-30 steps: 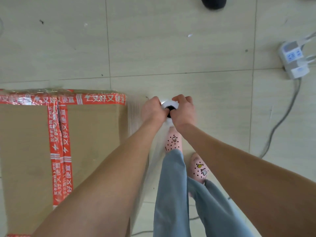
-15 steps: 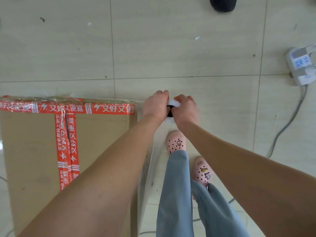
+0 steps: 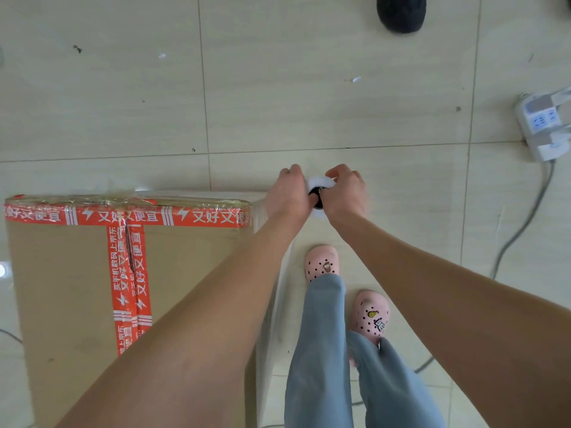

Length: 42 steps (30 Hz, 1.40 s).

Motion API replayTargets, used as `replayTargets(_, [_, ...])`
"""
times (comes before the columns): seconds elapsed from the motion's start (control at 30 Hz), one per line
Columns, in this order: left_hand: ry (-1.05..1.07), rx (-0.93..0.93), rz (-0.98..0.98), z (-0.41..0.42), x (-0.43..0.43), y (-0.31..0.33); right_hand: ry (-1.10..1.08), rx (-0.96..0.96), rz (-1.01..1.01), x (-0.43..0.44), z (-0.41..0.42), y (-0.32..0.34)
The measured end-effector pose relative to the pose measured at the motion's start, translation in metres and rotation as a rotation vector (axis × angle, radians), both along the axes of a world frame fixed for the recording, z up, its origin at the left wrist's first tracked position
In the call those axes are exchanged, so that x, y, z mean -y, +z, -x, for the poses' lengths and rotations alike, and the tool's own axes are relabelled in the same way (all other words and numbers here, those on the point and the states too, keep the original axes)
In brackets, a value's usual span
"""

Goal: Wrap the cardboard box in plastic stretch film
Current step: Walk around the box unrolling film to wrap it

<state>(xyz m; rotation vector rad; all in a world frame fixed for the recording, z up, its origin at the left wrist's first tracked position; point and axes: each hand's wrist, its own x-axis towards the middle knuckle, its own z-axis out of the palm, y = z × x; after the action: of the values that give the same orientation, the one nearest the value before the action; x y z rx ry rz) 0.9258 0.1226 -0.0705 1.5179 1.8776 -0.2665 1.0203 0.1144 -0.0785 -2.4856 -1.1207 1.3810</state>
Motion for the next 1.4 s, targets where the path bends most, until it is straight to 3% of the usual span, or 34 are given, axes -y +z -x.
replayTargets(0.1, [-0.243, -0.025, -0.086, -0.005, -0.009, 0.000, -0.015, -0.006, -0.034, 0.002, -0.001, 0.001])
replayTargets(0.2, [-0.351, -0.076, -0.102, -0.006, -0.021, -0.001, 0.040, 0.015, -0.047, -0.004, -0.001, 0.002])
replayTargets(0.3, [-0.254, -0.081, -0.059, -0.003, -0.031, -0.005, 0.136, 0.001, -0.090, -0.013, 0.001, 0.003])
replayTargets(0.4, [-0.008, -0.078, -0.027, 0.008, -0.038, -0.007, 0.156, -0.009, -0.134, -0.023, 0.006, 0.003])
replayTargets(0.53, [0.202, -0.041, 0.040, 0.017, -0.045, -0.006, 0.021, -0.043, 0.031, -0.036, 0.007, 0.001])
replayTargets(0.63, [0.154, -0.050, 0.059, 0.018, -0.052, -0.005, -0.016, -0.065, 0.033, -0.045, 0.008, 0.000])
replayTargets(0.83, [-0.141, -0.086, 0.126, 0.013, -0.080, -0.002, 0.058, -0.079, 0.037, -0.063, 0.013, 0.000])
replayTargets(1.17, [0.185, -0.102, 0.105, 0.040, -0.102, -0.008, 0.269, -0.089, -0.067, -0.104, 0.029, 0.000])
replayTargets(1.4, [0.478, -0.110, 0.109, 0.081, -0.109, -0.014, 0.277, -0.233, 0.116, -0.128, 0.060, -0.008])
